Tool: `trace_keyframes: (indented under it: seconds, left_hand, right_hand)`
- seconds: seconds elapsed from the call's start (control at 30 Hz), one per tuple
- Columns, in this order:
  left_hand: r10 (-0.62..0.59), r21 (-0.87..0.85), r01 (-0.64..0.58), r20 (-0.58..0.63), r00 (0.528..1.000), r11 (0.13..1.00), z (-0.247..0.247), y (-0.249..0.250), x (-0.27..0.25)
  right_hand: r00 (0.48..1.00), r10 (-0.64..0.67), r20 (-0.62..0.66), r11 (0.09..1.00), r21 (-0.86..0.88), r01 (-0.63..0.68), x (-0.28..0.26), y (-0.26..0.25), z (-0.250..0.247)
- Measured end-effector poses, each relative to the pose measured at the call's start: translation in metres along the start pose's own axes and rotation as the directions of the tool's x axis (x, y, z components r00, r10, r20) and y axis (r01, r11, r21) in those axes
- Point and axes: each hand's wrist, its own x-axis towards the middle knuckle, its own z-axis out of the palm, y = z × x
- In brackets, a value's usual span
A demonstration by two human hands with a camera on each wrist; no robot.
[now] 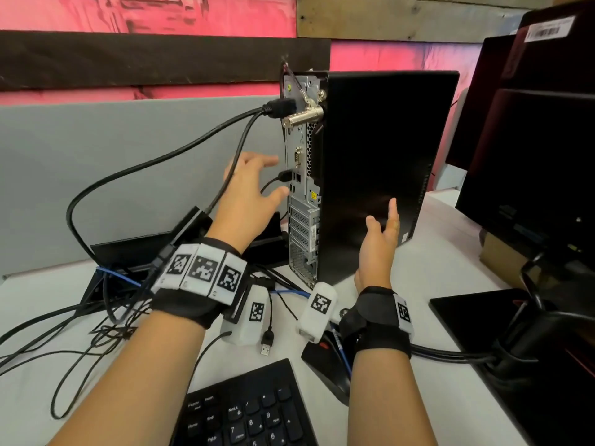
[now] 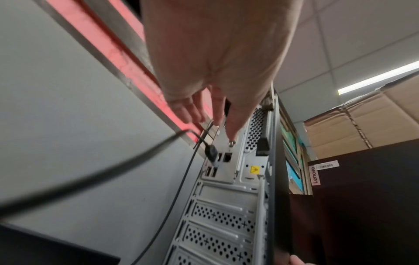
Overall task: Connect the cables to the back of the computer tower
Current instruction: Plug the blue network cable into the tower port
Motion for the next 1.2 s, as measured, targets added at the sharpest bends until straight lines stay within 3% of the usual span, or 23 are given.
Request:
trace_keyframes:
  seconds: [0.07,0.13,0.17,0.2,0.27,0.37,0.43,0.47,0.5,0.53,0.6,0.67,0.73,0.8,0.93,1.07,1.2]
  left_hand:
    - [0.090,-0.008,-0.090,-0.030,0.995,0.996,-0.008,0.000,-0.011]
    - [0.030,-0.034,-0.025,0.165,0.986,0.999,-0.014,-0.006,-0.022]
    - [-0.036,-0.007,0.041,0.328,0.944,0.999,-0.015,-0.010,-0.028]
    - [-0.106,0.065,0.085,0.480,0.871,0.994,-0.014,-0.015,-0.034]
    - [-0.217,0.233,0.081,0.653,0.725,0.969,-0.007,-0.025,-0.046]
    - [-0.315,0.374,0.012,0.764,0.563,0.927,0.003,-0.039,-0.058]
    - [-0.379,0.408,0.030,0.815,0.438,0.913,0.006,-0.045,-0.060]
    - [-0.397,0.411,0.054,0.826,0.399,0.910,0.006,-0.047,-0.061]
    - [-0.399,0.404,0.073,0.829,0.392,0.912,0.005,-0.048,-0.062]
    - [-0.389,0.389,0.087,0.823,0.414,0.917,0.005,-0.048,-0.062]
    - [-0.336,0.321,0.119,0.797,0.502,0.940,0.004,-0.048,-0.060]
    - [-0.238,0.199,0.134,0.725,0.646,0.971,0.004,-0.048,-0.057]
    - [-0.146,0.050,0.143,0.566,0.811,0.988,0.005,-0.045,-0.055]
    - [-0.131,-0.105,0.188,0.404,0.906,0.977,0.007,-0.041,-0.055]
    - [-0.173,-0.353,0.294,0.335,0.926,0.888,0.010,-0.038,-0.054]
    - [-0.116,-0.549,0.254,0.273,0.955,0.796,0.006,-0.030,-0.054]
    - [-0.189,-0.750,0.196,0.096,0.977,0.631,0.006,-0.015,-0.052]
  right_hand:
    - [1.000,0.001,0.001,1.000,0.002,-0.001,0.000,-0.001,0.000]
    - [1.000,0.001,0.000,1.000,-0.001,-0.001,0.000,-0.001,0.000]
    - [1.000,0.002,-0.003,1.000,-0.003,-0.002,0.000,0.000,-0.001]
    - [1.000,0.004,-0.004,1.000,-0.007,-0.004,0.000,0.000,-0.001]
    - [1.000,0.010,-0.003,1.000,-0.018,-0.010,0.001,0.001,-0.001]
    - [0.999,0.053,0.005,0.998,-0.032,-0.052,0.004,0.003,0.001]
    - [0.995,0.102,0.004,0.995,-0.020,-0.102,0.007,0.006,0.002]
    - [0.992,0.125,0.003,0.992,-0.013,-0.125,0.007,0.008,0.002]
    - [0.990,0.144,0.000,0.989,-0.012,-0.144,0.007,0.009,0.002]
    - [0.987,0.158,-0.005,0.987,-0.014,-0.158,0.007,0.010,0.002]
    - [0.984,0.175,-0.022,0.984,-0.020,-0.175,0.008,0.011,0.002]
    - [0.982,0.183,-0.040,0.983,-0.028,-0.184,0.010,0.013,0.001]
    - [0.982,0.185,-0.048,0.982,-0.032,-0.187,0.010,0.013,0.001]
    - [0.981,0.183,-0.056,0.982,-0.040,-0.186,0.010,0.013,0.001]
    - [0.981,0.183,-0.072,0.982,-0.044,-0.186,0.010,0.013,0.001]
    - [0.978,0.190,-0.082,0.980,-0.047,-0.195,0.011,0.014,0.001]
    - [0.979,0.186,-0.082,0.980,-0.052,-0.191,0.011,0.015,0.001]
